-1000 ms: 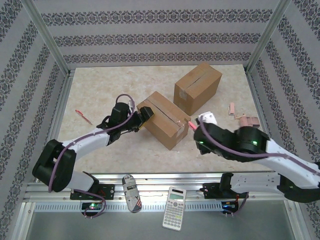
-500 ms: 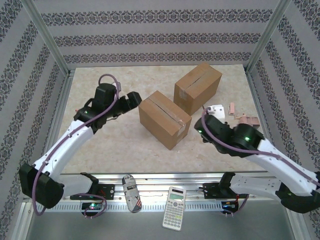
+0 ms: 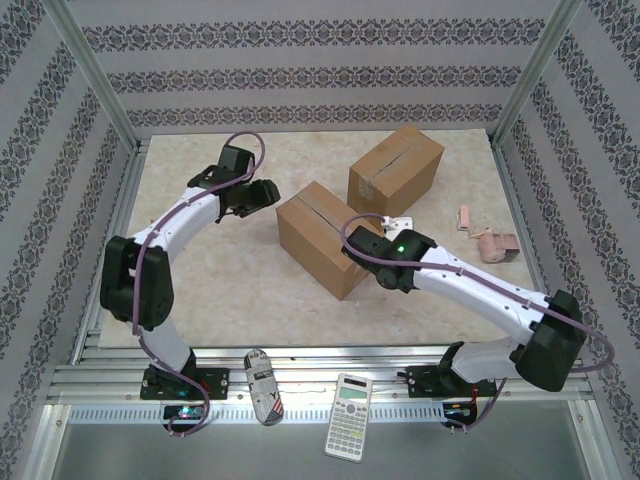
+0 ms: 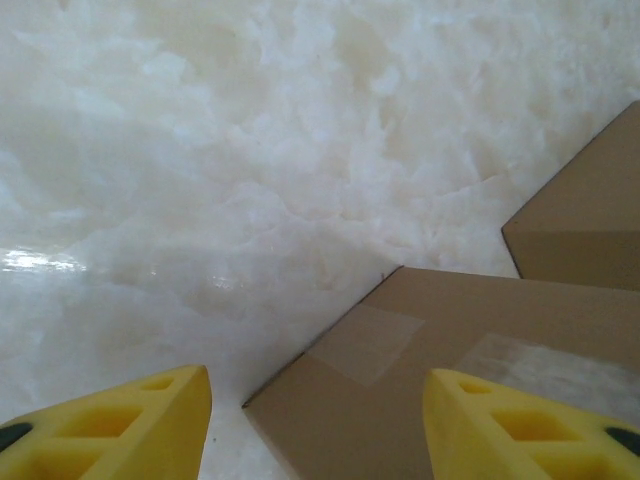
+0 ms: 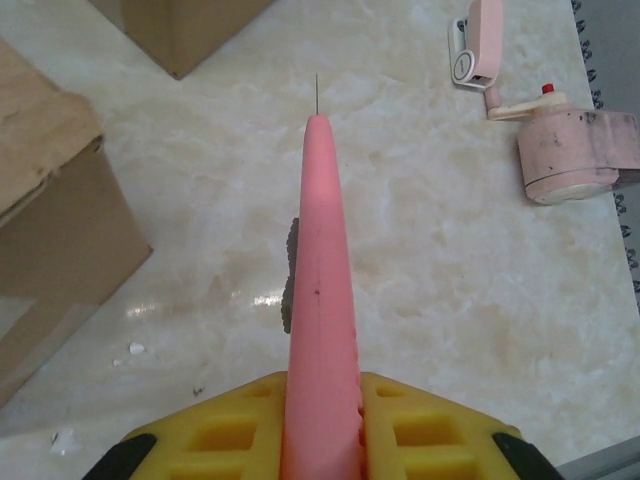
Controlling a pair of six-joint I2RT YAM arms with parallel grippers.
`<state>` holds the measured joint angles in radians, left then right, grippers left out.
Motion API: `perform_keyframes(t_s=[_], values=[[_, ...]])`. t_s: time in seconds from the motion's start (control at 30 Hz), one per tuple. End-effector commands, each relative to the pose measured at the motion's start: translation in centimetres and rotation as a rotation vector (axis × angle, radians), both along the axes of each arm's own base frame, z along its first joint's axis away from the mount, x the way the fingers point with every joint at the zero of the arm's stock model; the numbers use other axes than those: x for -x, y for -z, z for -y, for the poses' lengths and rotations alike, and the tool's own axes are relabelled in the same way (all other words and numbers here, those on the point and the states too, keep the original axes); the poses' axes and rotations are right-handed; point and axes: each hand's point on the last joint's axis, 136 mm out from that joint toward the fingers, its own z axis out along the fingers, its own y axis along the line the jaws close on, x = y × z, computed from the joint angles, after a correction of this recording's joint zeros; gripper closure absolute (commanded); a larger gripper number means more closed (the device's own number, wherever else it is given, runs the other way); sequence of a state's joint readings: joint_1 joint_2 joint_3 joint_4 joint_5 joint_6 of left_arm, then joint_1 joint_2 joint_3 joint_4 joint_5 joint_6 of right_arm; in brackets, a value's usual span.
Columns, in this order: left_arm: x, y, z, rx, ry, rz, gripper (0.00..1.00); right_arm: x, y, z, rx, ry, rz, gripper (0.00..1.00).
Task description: Unpack the express box
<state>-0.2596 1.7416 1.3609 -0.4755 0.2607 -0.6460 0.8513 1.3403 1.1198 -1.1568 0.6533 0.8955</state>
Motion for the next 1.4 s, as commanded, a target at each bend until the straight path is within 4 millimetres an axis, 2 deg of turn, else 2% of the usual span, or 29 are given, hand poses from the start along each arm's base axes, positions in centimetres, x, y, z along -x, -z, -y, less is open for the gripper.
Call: perform_keyframes(t_s=[0.0,0.2,0.47,0.7,0.87,1.03,1.13,1.2,1.27,1.37], values=[[-1.2,-0.6,1.1,0.047,0.048,0.053,0.43,-1.4,0.9,-0.5,-0.027,0.054,0.028,1.00],[1.0,1.6,1.8,0.083,0.072,0.010,0.43,-4.3,1.1,-1.5,0.014,0.073,0.045,1.00],[4.8,1.8,1.3,0.087,0.059,-0.001,0.43,-7.4,1.1,-3.3,0.023,0.064,0.059,1.00],[6.2,1.4,-1.2,-0.011,0.001,0.007,0.41,-8.1,1.5,-4.2,0.012,0.059,0.050,1.00],[6.6,1.3,-4.9,-0.156,-0.113,-0.001,0.40,-7.4,1.2,-3.0,0.021,0.071,0.052,1.00],[7.1,-0.8,-9.0,-0.287,-0.245,0.035,0.33,-6.0,0.5,-0.5,0.012,0.101,0.066,1.00],[7.4,-3.3,-9.7,-0.305,-0.257,0.088,0.26,-5.1,-0.3,0.7,-0.014,0.101,0.082,1.00],[7.6,-4.8,-9.2,-0.279,-0.225,0.134,0.21,-4.5,-1.0,1.2,-0.045,0.089,0.090,1.00],[7.7,-6.4,-7.7,-0.219,-0.149,0.194,0.15,-3.8,-1.7,1.6,-0.085,0.077,0.100,1.00],[7.9,-8.5,-4.2,-0.082,0.024,0.291,0.09,-2.5,-2.5,1.8,-0.175,0.055,0.103,1.00]])
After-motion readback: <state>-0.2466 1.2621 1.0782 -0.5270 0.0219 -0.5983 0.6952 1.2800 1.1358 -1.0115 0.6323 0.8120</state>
